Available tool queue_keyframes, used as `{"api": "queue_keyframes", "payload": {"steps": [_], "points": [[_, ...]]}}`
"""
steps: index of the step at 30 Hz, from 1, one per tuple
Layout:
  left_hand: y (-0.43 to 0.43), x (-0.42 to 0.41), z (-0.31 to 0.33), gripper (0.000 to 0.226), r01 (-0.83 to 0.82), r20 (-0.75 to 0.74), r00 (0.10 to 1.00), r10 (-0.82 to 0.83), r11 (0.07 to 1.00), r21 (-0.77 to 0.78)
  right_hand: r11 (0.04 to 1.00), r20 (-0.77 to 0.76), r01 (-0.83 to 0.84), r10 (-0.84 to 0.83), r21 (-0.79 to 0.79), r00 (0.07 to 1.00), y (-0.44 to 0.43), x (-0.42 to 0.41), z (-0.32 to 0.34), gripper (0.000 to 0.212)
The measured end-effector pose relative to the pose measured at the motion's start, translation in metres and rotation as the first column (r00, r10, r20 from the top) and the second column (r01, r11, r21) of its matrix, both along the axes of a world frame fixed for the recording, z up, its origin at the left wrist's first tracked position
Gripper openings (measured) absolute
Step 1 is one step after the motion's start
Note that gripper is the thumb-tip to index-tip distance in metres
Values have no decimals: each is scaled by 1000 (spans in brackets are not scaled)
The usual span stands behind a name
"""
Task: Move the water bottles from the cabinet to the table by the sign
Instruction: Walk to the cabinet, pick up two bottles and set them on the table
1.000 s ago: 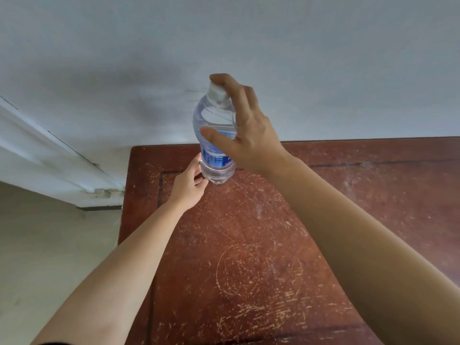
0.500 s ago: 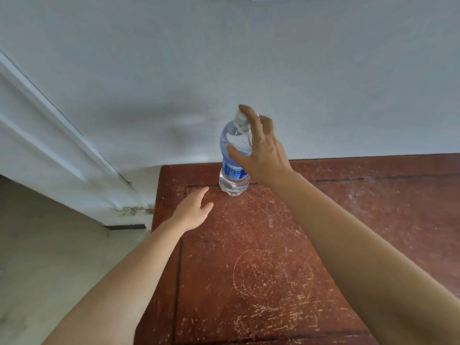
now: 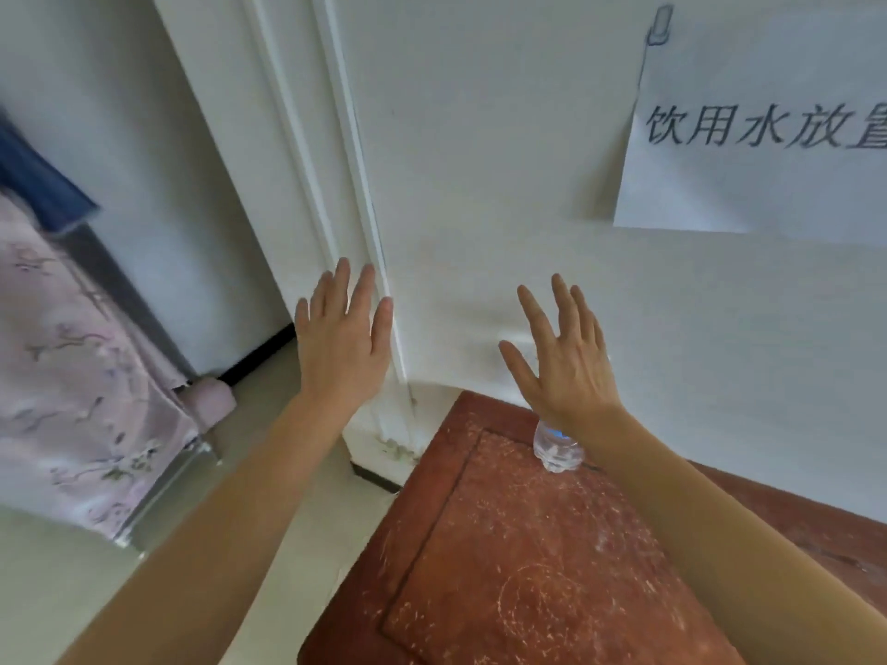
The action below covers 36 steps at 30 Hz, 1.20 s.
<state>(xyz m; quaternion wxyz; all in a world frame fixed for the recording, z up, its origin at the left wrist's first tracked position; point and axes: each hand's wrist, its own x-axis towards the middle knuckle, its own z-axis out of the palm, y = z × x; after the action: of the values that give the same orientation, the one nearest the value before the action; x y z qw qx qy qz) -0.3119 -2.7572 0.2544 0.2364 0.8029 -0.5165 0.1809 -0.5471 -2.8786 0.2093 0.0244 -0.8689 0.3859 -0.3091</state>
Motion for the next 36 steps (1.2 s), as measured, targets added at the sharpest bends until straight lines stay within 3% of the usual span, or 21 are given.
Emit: {"api": "queue_keyframes", "payload": {"steps": [4,8,14,18,24,36], "points": [[110,10,2,57,-196,85,978,192,980,44,978,39,-206,207,-15,978,46,62,7,71],[254,36,23,61,-467,170,875,453,883,51,888,79,-460,460,-9,885,147,147,18,73],[495,43,73,60,-776,222,599,769,626,-77,612,86,-778,790,-141,606,355,242,55,72],[695,13,89,61,-923,231,338,912,369,-105,378,142,-892,925,-249,352,551,285,78,70],[941,-49,89,67,-997,202,9,979,25,-74,104,117,-960,990,-258,76,825,319,89,70],[1188,-43,36,73,-939,125,-337,933,-343,24,-260,64,-936,957,-236,-282,1138,395,49,72]]}}
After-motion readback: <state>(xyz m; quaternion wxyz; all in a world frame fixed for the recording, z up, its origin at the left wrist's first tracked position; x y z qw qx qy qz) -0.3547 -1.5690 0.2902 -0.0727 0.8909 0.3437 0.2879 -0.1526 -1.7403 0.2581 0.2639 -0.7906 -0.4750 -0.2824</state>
